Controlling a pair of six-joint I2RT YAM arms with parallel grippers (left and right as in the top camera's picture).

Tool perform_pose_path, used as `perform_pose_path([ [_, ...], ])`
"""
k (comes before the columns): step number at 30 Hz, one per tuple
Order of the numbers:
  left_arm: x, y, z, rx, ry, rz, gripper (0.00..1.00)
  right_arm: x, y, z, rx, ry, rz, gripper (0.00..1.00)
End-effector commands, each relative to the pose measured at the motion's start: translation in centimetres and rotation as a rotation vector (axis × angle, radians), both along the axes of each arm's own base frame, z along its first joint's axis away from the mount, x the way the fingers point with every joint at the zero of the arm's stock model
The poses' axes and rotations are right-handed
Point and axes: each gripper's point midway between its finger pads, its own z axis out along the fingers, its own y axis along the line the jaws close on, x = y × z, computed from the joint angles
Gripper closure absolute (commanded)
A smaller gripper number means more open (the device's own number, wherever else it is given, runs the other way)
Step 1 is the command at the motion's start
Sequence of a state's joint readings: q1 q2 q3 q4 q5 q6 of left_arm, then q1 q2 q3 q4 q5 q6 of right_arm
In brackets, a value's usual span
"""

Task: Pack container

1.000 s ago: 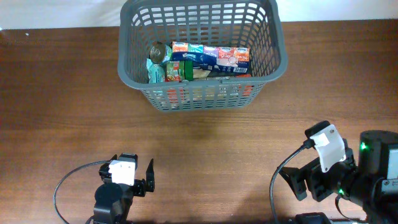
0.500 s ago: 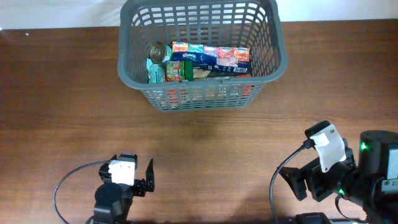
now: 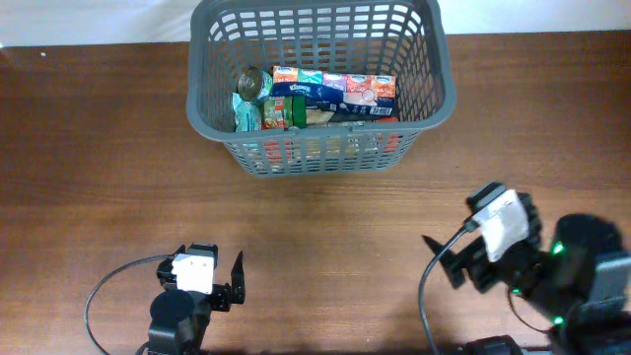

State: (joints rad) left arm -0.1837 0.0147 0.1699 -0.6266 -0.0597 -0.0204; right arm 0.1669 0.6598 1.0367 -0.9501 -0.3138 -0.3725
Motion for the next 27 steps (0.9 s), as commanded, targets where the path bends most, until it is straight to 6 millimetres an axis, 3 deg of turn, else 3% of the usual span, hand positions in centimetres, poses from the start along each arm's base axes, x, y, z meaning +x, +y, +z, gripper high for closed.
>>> perform_pose_path([
  [1,0.1,0.2,0.1,-0.007,-0.008,0.016,0.01,-0.3,0.9,-4.3,-0.011,-0.039,0.049,0.01],
  [6,0.1,0.2,0.1,-0.007,-0.008,0.016,0.01,-0.7,1.1,-10.4,-0.002,-0.082,0.062,0.01],
  [14,0.1,0.2,0.1,-0.007,-0.008,0.016,0.01,-1.3,0.9,-16.1,0.008,-0.133,0.061,0.01],
  [20,0.1,0.2,0.1,-0.007,-0.008,0.016,0.01,-1.4,0.9,-18.3,0.011,-0.140,0.060,0.01],
  [27,0.1,0.2,0.1,-0.007,-0.008,0.016,0.01,-1.4,0.9,-17.6,0.017,-0.173,0.060,0.01],
])
